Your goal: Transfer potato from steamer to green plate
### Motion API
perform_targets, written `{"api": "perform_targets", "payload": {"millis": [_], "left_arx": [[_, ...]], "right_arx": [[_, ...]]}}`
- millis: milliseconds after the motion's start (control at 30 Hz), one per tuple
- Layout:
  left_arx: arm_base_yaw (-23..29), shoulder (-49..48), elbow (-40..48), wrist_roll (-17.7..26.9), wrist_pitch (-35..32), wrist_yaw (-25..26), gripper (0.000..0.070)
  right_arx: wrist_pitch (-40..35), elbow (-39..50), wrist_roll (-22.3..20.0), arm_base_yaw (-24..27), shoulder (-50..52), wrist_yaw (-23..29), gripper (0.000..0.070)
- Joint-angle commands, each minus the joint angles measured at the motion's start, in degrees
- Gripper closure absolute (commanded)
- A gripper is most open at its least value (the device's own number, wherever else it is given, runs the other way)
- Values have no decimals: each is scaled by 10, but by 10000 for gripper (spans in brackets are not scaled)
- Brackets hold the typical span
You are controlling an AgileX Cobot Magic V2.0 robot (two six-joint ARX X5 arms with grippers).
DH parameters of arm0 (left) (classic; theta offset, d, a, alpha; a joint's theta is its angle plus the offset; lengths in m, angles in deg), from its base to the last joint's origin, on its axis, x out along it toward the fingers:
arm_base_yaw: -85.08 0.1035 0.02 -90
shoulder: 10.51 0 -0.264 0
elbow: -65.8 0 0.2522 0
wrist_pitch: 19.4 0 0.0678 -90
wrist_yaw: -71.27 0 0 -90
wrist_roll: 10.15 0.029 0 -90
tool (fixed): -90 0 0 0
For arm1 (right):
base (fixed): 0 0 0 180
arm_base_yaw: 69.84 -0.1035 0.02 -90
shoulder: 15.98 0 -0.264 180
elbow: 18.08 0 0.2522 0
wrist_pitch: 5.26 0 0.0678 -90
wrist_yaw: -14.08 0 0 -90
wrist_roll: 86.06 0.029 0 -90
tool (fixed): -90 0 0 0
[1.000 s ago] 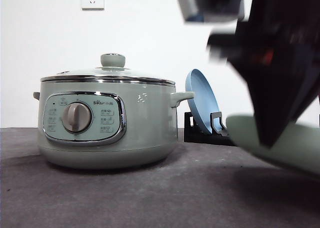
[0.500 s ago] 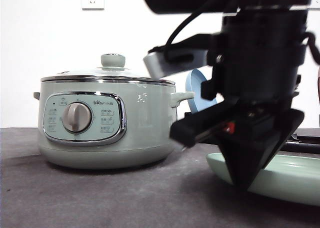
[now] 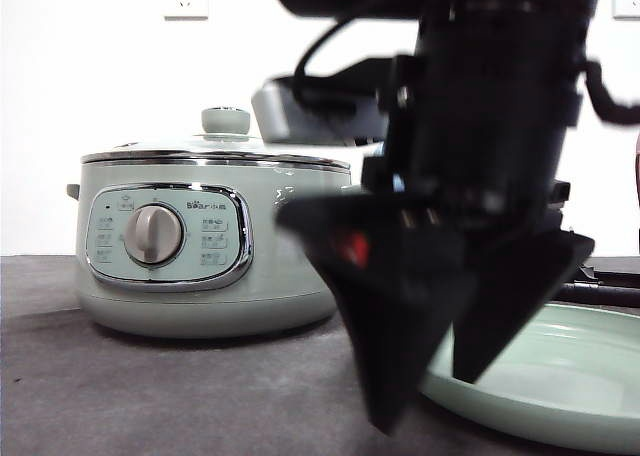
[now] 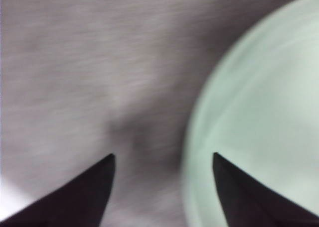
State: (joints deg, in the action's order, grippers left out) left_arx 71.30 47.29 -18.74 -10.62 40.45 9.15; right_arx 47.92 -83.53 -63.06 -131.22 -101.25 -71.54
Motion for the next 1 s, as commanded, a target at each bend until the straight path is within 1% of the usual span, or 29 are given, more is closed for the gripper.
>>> {"api": "perform_targets", "payload": {"millis": [0, 67, 200, 267, 367, 433, 500, 600, 733, 867, 967], "left_arx": [[-2, 7, -13, 12, -5, 5, 24], [-2, 7, -13, 12, -5, 5, 24], [-2, 7, -13, 13, -5, 5, 24], [-2, 8, -13, 13, -5, 5, 24], [-2, 9, -13, 13, -5, 5, 24], [-2, 11, -13, 13, -5, 5, 24], [-2, 13, -13, 13, -5, 5, 24], [-2, 16, -13, 13, -4, 5, 24], [-5, 21, -13, 13, -4, 5, 24], [-7, 28, -13, 13, -4, 5, 24], [-11, 33, -13, 13, -4, 5, 24]], "right_arx": [[4, -22, -5, 5, 14, -22, 278], [20, -38, -13, 23, 34, -42, 278], [50, -75, -27, 71, 87, -65, 270], [56, -92, -31, 101, 114, -80, 243], [56, -114, -41, 155, 158, -103, 167], [55, -124, -55, 196, 187, -106, 147], [54, -125, -73, 238, 214, -106, 147], [57, -125, -115, 305, 254, -107, 147], [59, -124, -164, 383, 298, -131, 148], [63, -116, -181, 439, 339, -173, 148], [65, -96, -189, 462, 372, -204, 148]]}}
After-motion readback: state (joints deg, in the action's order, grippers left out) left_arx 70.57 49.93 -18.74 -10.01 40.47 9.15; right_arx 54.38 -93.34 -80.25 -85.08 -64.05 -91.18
